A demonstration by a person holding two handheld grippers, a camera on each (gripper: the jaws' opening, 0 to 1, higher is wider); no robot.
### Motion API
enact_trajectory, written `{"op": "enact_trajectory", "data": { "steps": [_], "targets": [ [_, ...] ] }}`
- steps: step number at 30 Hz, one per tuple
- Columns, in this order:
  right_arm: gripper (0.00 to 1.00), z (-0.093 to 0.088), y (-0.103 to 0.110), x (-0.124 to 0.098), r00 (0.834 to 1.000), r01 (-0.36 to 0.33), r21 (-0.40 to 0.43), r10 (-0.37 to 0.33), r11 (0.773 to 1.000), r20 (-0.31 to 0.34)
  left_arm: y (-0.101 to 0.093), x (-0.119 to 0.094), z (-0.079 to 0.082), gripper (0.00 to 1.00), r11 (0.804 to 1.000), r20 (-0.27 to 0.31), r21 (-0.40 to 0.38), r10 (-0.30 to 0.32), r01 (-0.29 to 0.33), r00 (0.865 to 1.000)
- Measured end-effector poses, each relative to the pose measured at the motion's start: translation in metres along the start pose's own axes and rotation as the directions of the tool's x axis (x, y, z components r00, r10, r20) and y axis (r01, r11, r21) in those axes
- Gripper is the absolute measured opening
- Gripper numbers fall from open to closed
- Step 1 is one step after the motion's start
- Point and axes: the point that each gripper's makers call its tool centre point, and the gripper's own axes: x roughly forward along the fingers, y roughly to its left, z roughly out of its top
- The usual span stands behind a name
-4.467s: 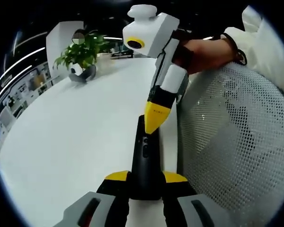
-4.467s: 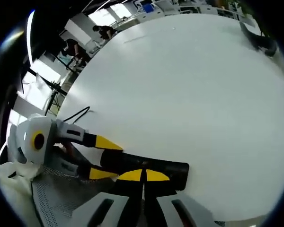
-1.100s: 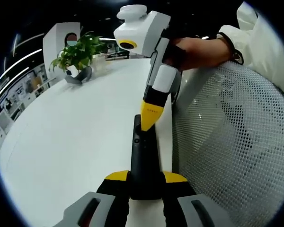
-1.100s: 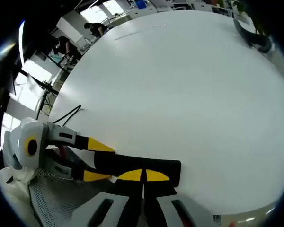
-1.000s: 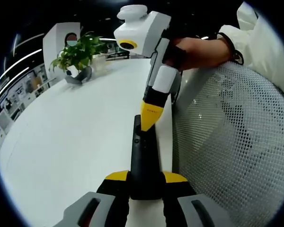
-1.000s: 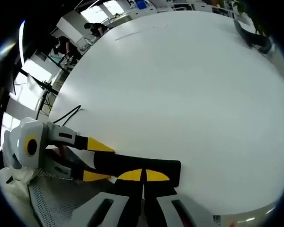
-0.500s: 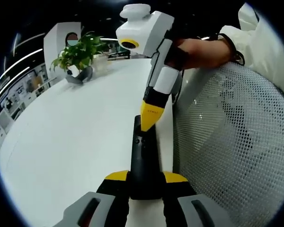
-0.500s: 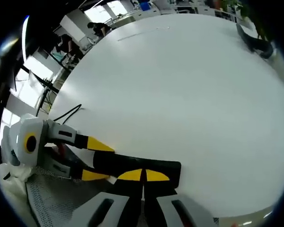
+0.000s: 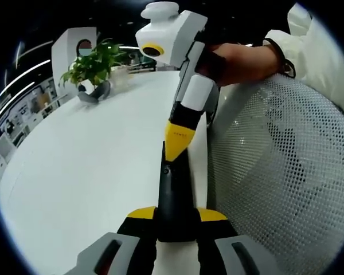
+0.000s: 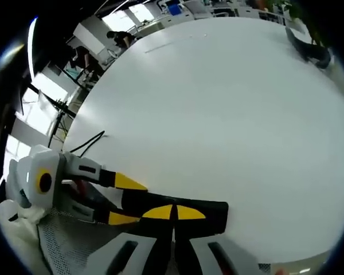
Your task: Press the specified remote control buttons in sequence, fully releasing each button before pressing the next.
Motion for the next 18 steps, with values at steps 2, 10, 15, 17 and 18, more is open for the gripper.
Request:
{"op": "enact_trajectory", "data": {
  "steps": [2, 10, 15, 17, 18],
  "targets": [
    [0.00, -0.0019, 0.0035, 0.0028, 1.000, -0.012, -0.010, 0.012, 1.000, -0.011, -0.0035, 0.0015, 0.0005, 0.25, 1.000, 0.000, 0.011, -0.014, 0.014, 1.000],
    [0.00, -0.0059, 0.0069, 0.0076, 0.999, -0.015, -0.042, 0.014, 0.999, -0.039, -0.0051, 0.0018, 0.0009, 0.25, 1.000, 0.004, 0.019, -0.020, 0.020, 1.000],
    [0.00, -0.0063, 0.0063, 0.0089, 0.999, -0.015, -0.042, 0.014, 0.999, -0.030, -0.0056, 0.0016, 0.0007, 0.25, 1.000, 0.005, 0.020, -0.021, 0.021, 1.000],
    [0.00, -0.0060, 0.0064, 0.0093, 1.000, -0.013, -0.044, 0.012, 0.999, -0.027, -0.0057, 0.0016, 0.0007, 0.25, 1.000, 0.005, 0.019, -0.021, 0.021, 1.000],
    [0.00, -0.0057, 0.0060, 0.0098, 1.000, -0.011, -0.047, 0.010, 0.999, -0.024, -0.0056, 0.0015, 0.0006, 0.25, 1.000, 0.005, 0.019, -0.022, 0.021, 1.000]
  ]
}}
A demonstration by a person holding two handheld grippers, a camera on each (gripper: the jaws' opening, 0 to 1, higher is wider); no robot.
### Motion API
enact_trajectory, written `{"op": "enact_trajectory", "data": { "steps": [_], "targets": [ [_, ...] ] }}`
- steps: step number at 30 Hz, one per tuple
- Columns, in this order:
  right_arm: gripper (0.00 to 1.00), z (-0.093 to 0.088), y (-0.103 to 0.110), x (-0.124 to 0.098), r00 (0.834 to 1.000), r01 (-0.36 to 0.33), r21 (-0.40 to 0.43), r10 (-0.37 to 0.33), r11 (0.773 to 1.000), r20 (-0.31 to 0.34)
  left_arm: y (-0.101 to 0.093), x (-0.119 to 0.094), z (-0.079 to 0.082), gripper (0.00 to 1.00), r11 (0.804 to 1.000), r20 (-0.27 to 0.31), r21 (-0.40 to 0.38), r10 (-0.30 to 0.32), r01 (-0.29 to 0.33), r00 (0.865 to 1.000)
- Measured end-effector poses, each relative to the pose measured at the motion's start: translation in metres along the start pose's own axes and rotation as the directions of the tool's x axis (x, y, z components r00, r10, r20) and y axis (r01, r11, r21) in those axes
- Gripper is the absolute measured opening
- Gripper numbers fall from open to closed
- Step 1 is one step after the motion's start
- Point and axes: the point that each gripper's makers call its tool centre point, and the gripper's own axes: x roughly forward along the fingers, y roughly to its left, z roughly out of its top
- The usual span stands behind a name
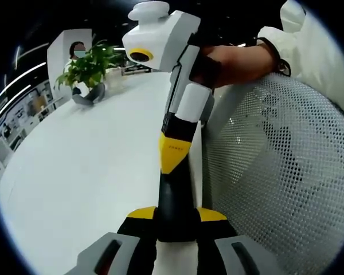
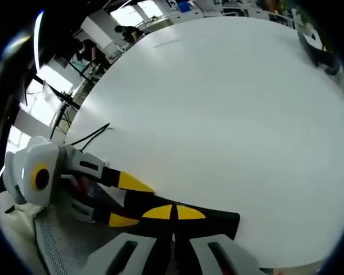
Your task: Press the specified remote control buttons in sequence, fully releasing each button before pressing the next.
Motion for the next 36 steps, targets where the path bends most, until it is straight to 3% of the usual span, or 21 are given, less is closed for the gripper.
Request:
{"op": "enact_trajectory", "data": {
  "steps": [8, 28, 36],
  "targets": [
    [0.00, 0.004, -0.001, 0.003, 0.998, 0.067, -0.049, -0.067, 0.997, 0.013, 0.002, 0.000, 0.000, 0.25, 1.000, 0.000, -0.004, 0.006, -0.006, 1.000],
    [0.00, 0.011, -0.004, -0.006, 0.998, 0.033, 0.041, -0.035, 0.999, 0.047, 0.013, -0.001, -0.001, 0.25, 0.998, -0.016, -0.040, 0.049, -0.050, 0.999],
    [0.00, 0.004, 0.003, -0.002, 1.000, 0.010, 0.028, -0.010, 1.000, 0.005, 0.013, -0.001, -0.001, 0.25, 0.997, -0.004, -0.049, 0.057, -0.057, 0.998]
  ]
}}
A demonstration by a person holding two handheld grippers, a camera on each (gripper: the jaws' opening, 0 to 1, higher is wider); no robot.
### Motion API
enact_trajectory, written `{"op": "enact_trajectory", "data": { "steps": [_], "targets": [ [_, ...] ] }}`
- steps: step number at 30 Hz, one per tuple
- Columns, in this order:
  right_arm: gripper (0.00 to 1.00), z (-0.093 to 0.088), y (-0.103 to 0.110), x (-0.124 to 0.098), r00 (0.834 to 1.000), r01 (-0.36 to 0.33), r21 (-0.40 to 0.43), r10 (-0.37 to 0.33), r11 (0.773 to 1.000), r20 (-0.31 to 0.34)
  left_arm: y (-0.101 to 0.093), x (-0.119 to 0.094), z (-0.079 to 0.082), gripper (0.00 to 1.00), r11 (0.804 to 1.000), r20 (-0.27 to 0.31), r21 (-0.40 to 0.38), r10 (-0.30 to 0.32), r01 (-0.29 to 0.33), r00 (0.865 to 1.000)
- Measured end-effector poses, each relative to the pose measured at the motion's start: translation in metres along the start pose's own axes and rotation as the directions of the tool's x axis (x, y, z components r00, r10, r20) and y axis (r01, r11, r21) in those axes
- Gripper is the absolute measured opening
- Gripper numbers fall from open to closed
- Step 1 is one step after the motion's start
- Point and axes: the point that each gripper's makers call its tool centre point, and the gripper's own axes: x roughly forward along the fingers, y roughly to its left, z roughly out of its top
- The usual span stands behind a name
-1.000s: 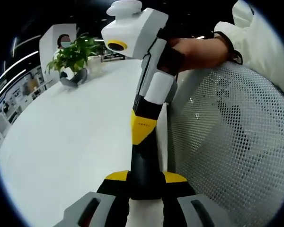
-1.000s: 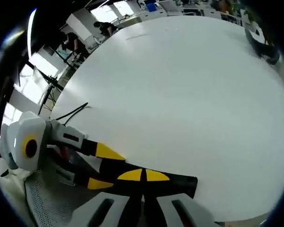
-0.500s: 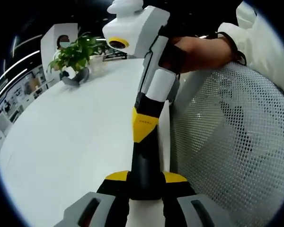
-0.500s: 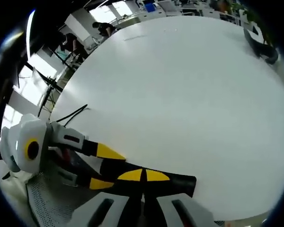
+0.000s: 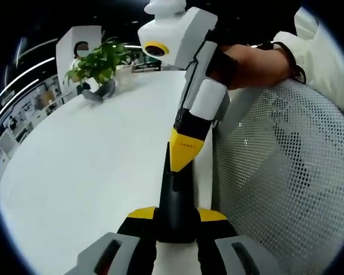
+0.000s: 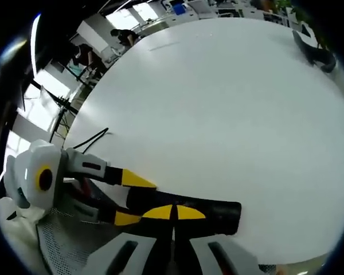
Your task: Press the specified remote control buttons in sequence, fully releasing each button before pressing the next.
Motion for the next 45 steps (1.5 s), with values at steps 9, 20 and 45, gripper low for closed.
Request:
{"op": "enact_trajectory", "data": {
  "steps": [9, 20, 45],
  "targets": [
    [0.00, -0.004, -0.001, 0.000, 1.000, 0.002, 0.015, -0.002, 1.000, -0.021, -0.001, 0.000, 0.000, 0.26, 1.000, 0.008, -0.002, -0.002, 0.002, 1.000],
    [0.00, -0.004, -0.001, 0.001, 1.000, 0.024, -0.031, -0.025, 0.999, -0.013, -0.001, -0.001, 0.001, 0.26, 1.000, 0.011, 0.001, -0.003, 0.003, 1.000],
    [0.00, -0.014, 0.002, -0.001, 0.996, 0.001, 0.045, 0.003, 0.999, -0.092, -0.001, -0.001, 0.001, 0.25, 1.000, 0.008, 0.008, -0.005, 0.005, 1.000]
  ]
}}
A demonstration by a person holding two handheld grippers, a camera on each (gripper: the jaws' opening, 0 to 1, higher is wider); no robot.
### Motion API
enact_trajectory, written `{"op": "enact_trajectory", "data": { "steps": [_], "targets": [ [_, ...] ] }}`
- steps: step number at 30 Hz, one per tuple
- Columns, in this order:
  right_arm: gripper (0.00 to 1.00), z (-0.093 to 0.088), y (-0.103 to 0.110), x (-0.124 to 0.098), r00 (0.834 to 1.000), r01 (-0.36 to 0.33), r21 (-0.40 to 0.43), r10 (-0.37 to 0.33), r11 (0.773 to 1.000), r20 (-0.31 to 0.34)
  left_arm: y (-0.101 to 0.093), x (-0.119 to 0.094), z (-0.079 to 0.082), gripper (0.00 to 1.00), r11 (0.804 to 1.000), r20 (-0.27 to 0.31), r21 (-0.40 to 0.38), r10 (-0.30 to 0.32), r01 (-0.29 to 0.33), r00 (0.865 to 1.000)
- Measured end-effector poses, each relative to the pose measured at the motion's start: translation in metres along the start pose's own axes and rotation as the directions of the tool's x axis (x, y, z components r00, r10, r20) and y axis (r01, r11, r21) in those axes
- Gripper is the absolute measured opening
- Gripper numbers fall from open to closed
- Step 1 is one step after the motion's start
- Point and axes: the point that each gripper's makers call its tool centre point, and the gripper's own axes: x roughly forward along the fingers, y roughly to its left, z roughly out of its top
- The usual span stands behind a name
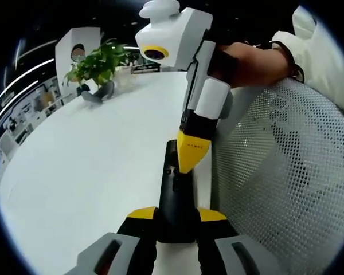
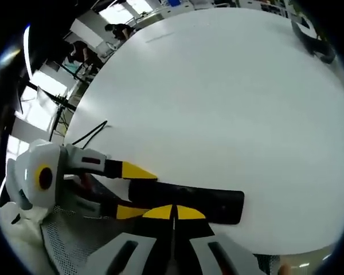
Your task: Press the specified remote control buttons in sequence, fully releasing each button before pressing the next.
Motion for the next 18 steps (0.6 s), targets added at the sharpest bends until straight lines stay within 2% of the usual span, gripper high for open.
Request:
{"op": "enact_trajectory", "data": {
  "steps": [2, 18],
  "targets": [
    [0.00, -0.0030, -0.0020, 0.0015, 1.000, 0.014, -0.008, -0.014, 1.000, -0.019, -0.0002, -0.0001, -0.0001, 0.25, 1.000, 0.001, 0.000, -0.001, 0.001, 1.000],
    [0.00, -0.0028, -0.0033, 0.0012, 1.000, 0.002, -0.003, -0.002, 1.000, 0.000, -0.0006, 0.0010, 0.0000, 0.25, 1.000, 0.005, 0.002, -0.005, 0.005, 1.000]
  ]
}}
